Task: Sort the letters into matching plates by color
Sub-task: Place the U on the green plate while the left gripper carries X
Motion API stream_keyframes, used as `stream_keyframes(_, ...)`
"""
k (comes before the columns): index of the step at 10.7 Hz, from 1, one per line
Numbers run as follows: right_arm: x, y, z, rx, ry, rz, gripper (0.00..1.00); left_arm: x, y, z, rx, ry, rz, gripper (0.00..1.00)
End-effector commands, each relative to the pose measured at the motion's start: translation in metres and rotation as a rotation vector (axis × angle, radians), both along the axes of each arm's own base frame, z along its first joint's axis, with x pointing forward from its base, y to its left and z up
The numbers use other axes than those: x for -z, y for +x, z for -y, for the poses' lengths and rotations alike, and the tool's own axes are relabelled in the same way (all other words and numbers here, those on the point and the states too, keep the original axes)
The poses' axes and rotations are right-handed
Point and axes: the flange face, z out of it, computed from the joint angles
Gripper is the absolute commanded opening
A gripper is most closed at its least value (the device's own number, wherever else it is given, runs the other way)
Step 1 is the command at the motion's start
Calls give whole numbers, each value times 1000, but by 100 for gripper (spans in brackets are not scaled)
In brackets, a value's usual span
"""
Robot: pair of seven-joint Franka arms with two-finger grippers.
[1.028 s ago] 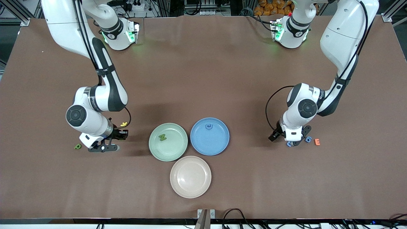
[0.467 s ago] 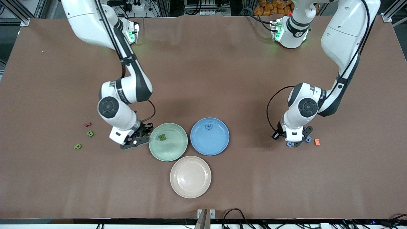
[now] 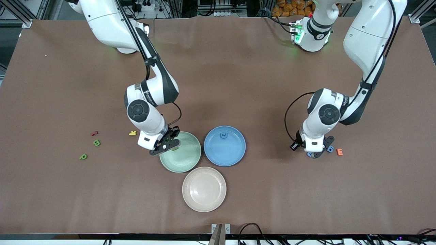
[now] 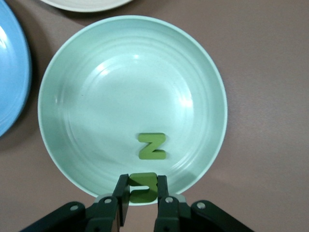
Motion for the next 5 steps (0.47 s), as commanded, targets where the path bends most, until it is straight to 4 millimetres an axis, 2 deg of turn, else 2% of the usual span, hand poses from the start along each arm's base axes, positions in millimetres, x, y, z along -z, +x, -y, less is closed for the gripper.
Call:
stream_keyframes(1,-5,6,-6,-10,2,9,56,-51,15,34,-8,47,9,0)
stream_keyframes(2,-7,8,-4,-8,2,13,100,-62,17,49,-16,48,7,0)
stream_keyframes(5,-13,14,1,-10,2,24,100,-66,9,84,-51,39,14,0)
